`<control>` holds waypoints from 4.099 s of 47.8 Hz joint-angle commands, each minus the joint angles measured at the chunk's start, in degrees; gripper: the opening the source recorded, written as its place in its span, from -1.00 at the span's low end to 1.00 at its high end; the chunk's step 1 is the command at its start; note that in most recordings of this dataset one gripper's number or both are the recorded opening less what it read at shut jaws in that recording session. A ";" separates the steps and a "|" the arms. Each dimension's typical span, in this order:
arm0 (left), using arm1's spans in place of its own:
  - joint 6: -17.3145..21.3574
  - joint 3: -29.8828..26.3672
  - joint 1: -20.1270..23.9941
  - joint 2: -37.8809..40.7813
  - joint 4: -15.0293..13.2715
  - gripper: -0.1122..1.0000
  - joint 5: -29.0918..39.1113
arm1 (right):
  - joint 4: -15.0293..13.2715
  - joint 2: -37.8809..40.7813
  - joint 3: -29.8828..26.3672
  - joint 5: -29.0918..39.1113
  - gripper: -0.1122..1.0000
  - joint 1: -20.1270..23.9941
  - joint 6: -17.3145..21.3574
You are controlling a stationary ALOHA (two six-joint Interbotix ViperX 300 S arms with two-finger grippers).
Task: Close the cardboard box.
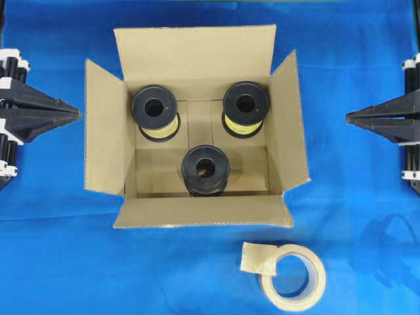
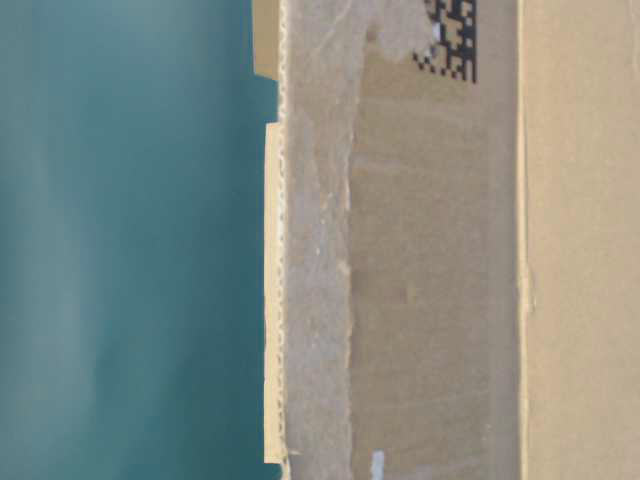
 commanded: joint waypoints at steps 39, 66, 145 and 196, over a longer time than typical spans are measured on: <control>-3.96 10.11 -0.44 -9.14 -2.29 -0.80 16.70 | 4.22 5.10 6.15 7.21 -0.80 -2.02 1.14; -5.01 11.60 0.97 4.75 -2.29 -0.80 -2.46 | 5.36 15.82 4.13 -1.76 -0.80 -3.87 1.05; -1.49 -12.66 5.36 47.99 -2.29 -0.80 -10.02 | 6.68 50.36 -17.58 -7.29 -0.80 -4.75 0.97; 3.25 -26.89 14.41 58.89 -2.02 -0.80 -12.83 | 6.77 50.36 -17.58 -6.94 -0.80 -4.66 1.05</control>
